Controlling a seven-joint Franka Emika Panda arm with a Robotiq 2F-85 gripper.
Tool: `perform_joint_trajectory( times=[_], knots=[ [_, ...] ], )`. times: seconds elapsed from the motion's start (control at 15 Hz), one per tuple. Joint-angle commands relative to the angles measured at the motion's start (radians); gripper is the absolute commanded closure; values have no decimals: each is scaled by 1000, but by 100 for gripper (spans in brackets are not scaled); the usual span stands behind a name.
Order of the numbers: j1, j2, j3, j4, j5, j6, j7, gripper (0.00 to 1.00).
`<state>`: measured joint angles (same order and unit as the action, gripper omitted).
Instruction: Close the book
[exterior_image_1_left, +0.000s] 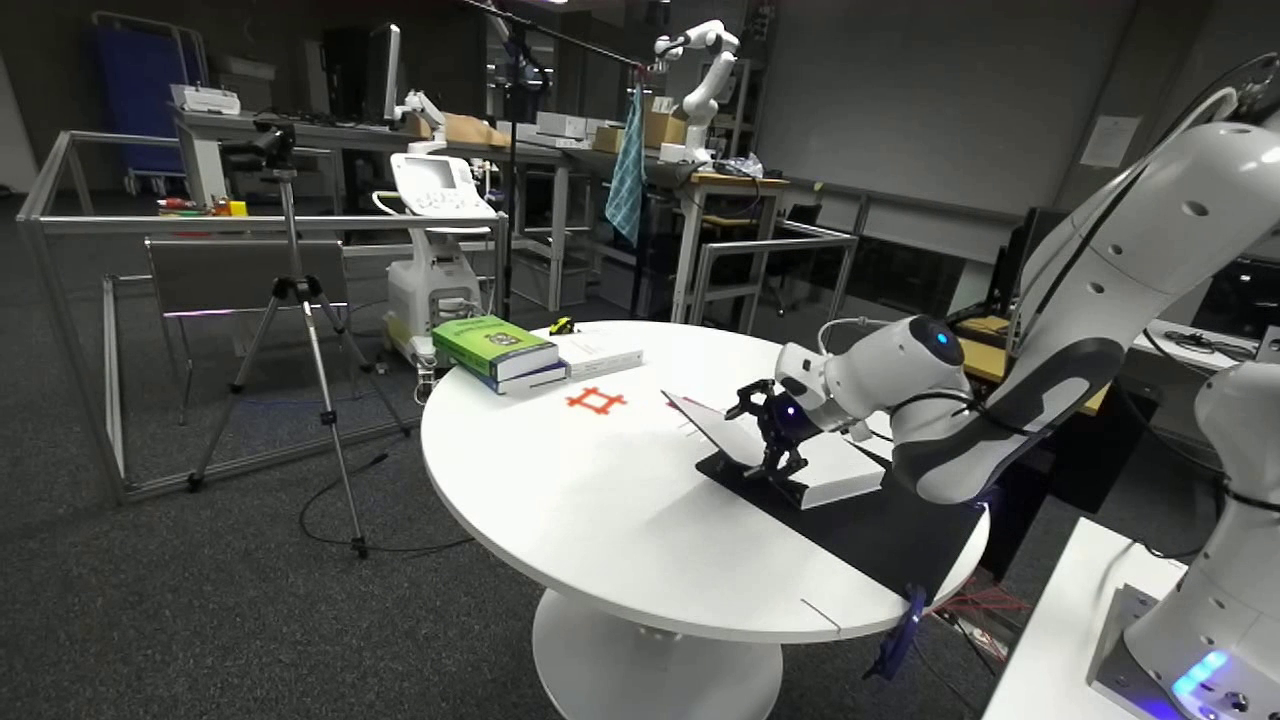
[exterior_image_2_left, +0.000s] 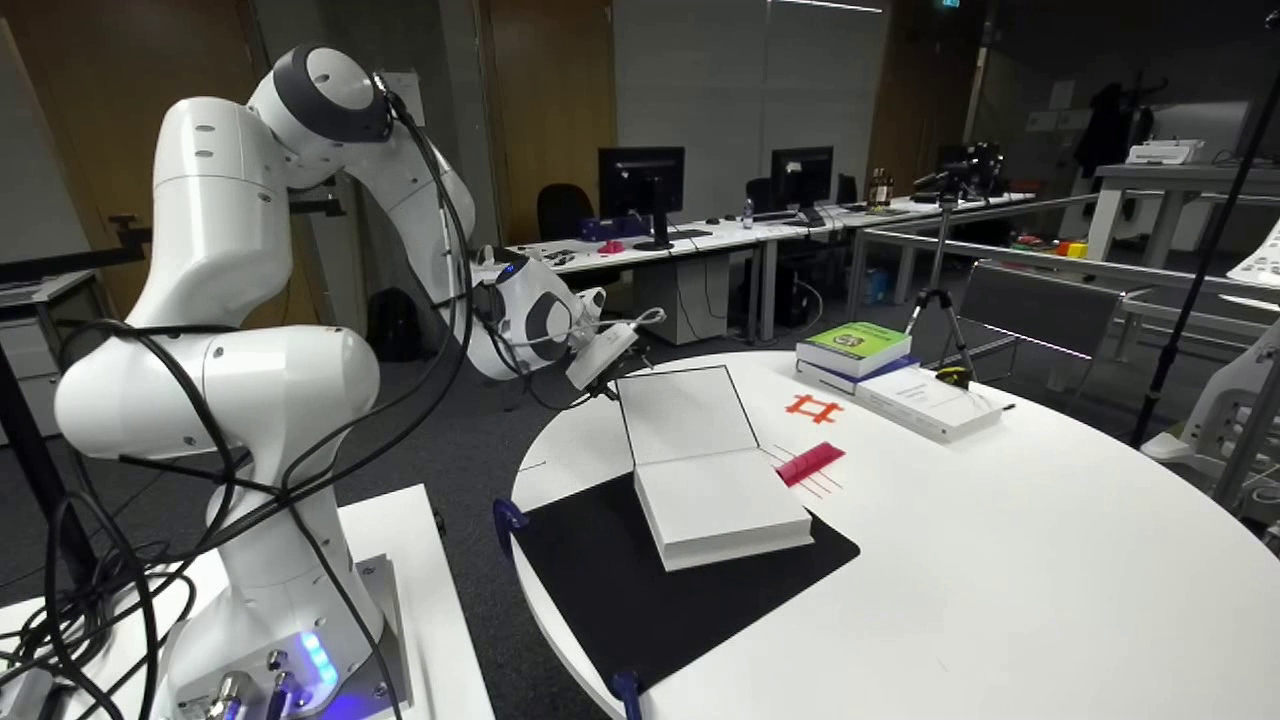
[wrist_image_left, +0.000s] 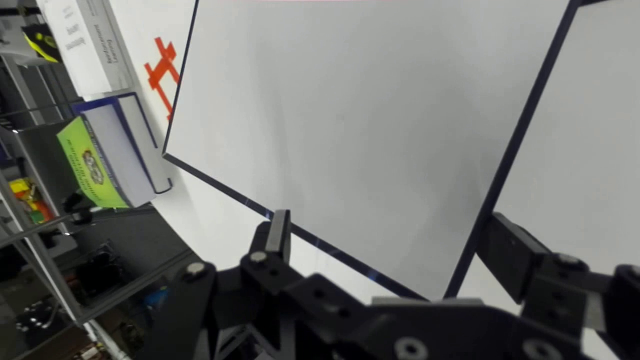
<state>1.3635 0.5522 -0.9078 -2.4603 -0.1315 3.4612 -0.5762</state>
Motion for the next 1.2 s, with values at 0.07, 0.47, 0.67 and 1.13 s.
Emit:
perform_joint_trajectory(
  times=[0.07, 0.47, 0.67, 1.13],
  knots=[
    [60, -48, -86, -6, 128, 0, 77, 0],
    [163, -14, -207, -14, 320, -2, 233, 0],
    [245, 32, -293, -25, 431, -4, 313, 0],
    [355, 157, -418, -96, 566, -5, 481, 0]
  ],
)
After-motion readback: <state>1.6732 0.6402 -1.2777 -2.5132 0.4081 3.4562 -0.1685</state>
